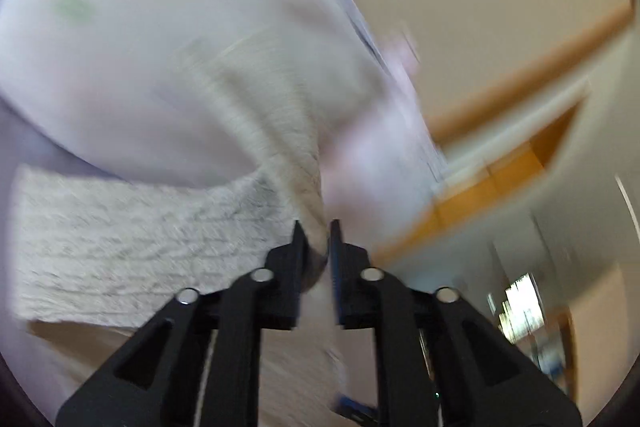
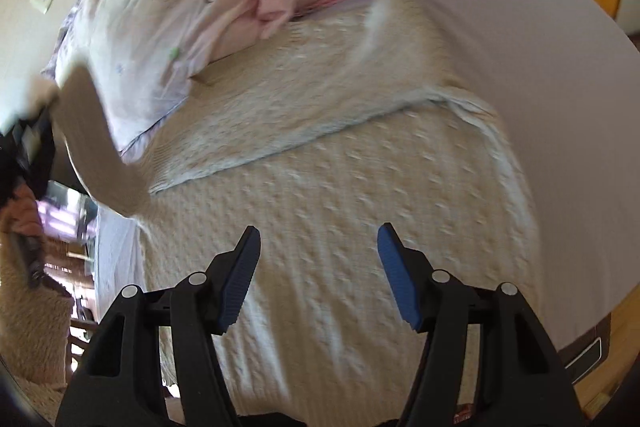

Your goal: Fold small clothes

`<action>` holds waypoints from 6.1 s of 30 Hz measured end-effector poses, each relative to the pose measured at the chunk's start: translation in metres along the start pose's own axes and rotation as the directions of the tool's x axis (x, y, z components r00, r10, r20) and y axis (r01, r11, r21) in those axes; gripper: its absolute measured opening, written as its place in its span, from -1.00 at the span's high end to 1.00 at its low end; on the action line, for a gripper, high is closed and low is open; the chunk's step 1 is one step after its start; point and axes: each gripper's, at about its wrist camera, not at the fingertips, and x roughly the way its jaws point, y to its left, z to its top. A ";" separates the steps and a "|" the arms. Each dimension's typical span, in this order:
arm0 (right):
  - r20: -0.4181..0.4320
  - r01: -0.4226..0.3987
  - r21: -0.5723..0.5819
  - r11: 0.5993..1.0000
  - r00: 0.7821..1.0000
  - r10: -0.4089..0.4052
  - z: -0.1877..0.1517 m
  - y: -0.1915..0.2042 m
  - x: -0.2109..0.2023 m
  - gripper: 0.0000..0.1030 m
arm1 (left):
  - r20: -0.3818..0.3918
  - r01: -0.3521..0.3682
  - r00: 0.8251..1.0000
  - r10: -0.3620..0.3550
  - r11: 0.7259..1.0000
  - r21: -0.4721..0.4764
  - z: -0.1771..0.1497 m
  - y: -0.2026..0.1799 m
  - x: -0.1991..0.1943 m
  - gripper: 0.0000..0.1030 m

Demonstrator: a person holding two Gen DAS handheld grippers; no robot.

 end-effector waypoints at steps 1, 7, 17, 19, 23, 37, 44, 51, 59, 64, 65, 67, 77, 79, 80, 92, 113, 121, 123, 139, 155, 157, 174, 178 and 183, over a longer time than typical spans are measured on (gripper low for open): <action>-0.006 0.000 0.012 1.000 1.000 0.000 -0.002 -0.009 -0.002 -0.22 | -0.093 0.029 0.995 -0.025 0.999 0.034 -0.016 -0.019 0.031 0.25; -0.007 -0.048 0.049 0.998 0.999 0.048 -0.016 -0.052 -0.033 -0.22 | -0.299 -0.030 0.951 0.077 0.987 0.158 -0.096 -0.034 0.056 0.03; -0.129 -0.138 0.173 0.975 0.978 0.161 -0.057 -0.131 -0.064 -0.22 | -0.267 -0.379 0.897 0.351 0.923 -0.060 -0.204 0.061 -0.147 -0.16; -0.182 -0.148 0.242 0.959 0.964 0.195 -0.065 -0.149 -0.051 -0.22 | -0.274 -0.416 0.887 0.371 0.900 -0.127 -0.225 0.081 -0.166 -0.27; -0.223 -0.219 0.311 0.925 0.929 0.295 -0.073 -0.161 -0.024 -0.22 | -0.296 -0.422 0.891 0.346 0.870 -0.256 -0.259 0.106 -0.164 -0.31; -0.235 -0.430 0.341 0.836 0.822 0.519 -0.087 -0.154 0.000 0.82 | -0.308 -0.330 0.921 0.240 0.899 -0.286 -0.266 0.121 -0.120 0.76; -0.045 -0.594 0.324 0.737 0.768 0.639 -0.048 -0.136 -0.041 0.84 | -0.184 -0.171 0.975 0.124 0.950 -0.262 -0.229 0.090 -0.139 0.85; 0.199 -0.700 0.173 0.693 0.714 0.672 0.089 -0.084 -0.051 0.84 | -0.009 -0.044 0.999 0.043 0.988 -0.148 -0.094 0.073 -0.107 0.85; 0.262 -0.379 0.353 0.855 0.918 0.299 0.205 -0.055 0.029 0.20 | -0.033 -0.397 0.917 0.398 0.901 -0.175 0.035 0.118 -0.006 0.14; 0.293 -0.373 0.293 0.881 0.912 0.288 0.166 -0.039 0.016 -0.29 | -0.076 -0.400 0.916 0.393 0.907 -0.134 0.033 0.135 -0.014 -0.50; 0.279 -0.362 0.292 0.885 0.917 0.284 0.158 -0.039 0.016 -0.29 | -0.101 -0.397 0.917 0.386 0.909 -0.128 0.031 0.142 -0.016 -0.50; 0.266 -0.352 0.320 0.879 0.924 0.273 0.141 -0.044 0.020 -0.29 | -0.156 -0.396 0.914 0.375 0.907 -0.142 0.026 0.159 -0.016 -0.50; 0.173 -0.324 0.298 0.898 0.943 0.284 0.124 -0.039 0.028 -0.29 | -0.245 -0.313 0.934 0.259 0.925 -0.214 0.010 0.187 0.020 -0.51; 0.157 -0.335 0.286 0.898 0.941 0.301 0.129 -0.041 0.028 -0.29 | -0.262 -0.297 0.937 0.229 0.919 -0.258 0.005 0.190 0.027 0.06; 0.149 -0.342 0.283 0.896 0.939 0.312 0.132 -0.043 0.029 -0.29 | -0.256 -0.322 0.932 0.256 0.910 -0.261 0.002 0.190 0.029 0.15; 0.107 -0.418 0.162 0.894 0.908 0.405 0.203 -0.105 -0.005 -0.29 | -0.085 -0.027 0.996 0.003 0.959 -0.281 0.005 0.022 0.100 0.67; -0.200 -0.435 0.279 0.856 0.846 0.495 0.242 -0.145 0.076 -0.40 | -0.304 -0.376 0.905 0.298 0.895 -0.242 -0.066 0.044 0.211 -0.62; -0.200 -0.398 0.251 0.882 0.870 0.450 0.227 -0.143 0.085 0.12 | -0.318 -0.331 0.916 0.243 0.908 -0.257 -0.085 0.057 0.243 -0.38; -0.152 -0.432 0.295 0.852 0.859 0.488 0.221 -0.148 0.079 0.27 | -0.315 -0.332 0.917 0.243 0.904 -0.268 -0.087 0.062 0.245 -0.05; -0.111 -0.382 0.130 0.915 0.911 0.396 0.210 -0.012 0.081 0.27 | -0.106 -0.554 0.830 0.548 0.832 -0.035 -0.025 0.085 0.079 -0.49; -0.062 -0.141 0.084 0.986 0.987 0.146 0.187 -0.003 0.078 0.61 | -0.140 -0.592 0.771 0.621 0.781 0.202 -0.098 0.052 0.060 -0.91; 0.008 -0.133 0.026 0.991 0.991 0.133 0.176 0.003 0.051 0.20 | -0.148 -0.609 0.747 0.648 0.757 0.239 -0.107 0.051 0.067 -0.91; 0.054 0.135 -0.368 0.920 0.991 -0.124 0.019 0.020 0.053 -0.85 | -0.016 -0.700 0.660 0.751 0.623 0.350 -0.169 0.053 0.092 -0.96; 0.099 0.186 -0.437 0.880 0.982 -0.158 0.003 0.029 0.057 -0.97 | 0.045 -0.721 0.627 0.778 0.557 0.411 -0.181 0.051 0.098 -0.96; 0.158 0.238 -0.466 0.852 0.970 -0.184 -0.010 0.031 0.057 -0.97 | 0.082 -0.732 0.616 0.783 0.531 0.427 -0.186 0.050 0.099 -0.97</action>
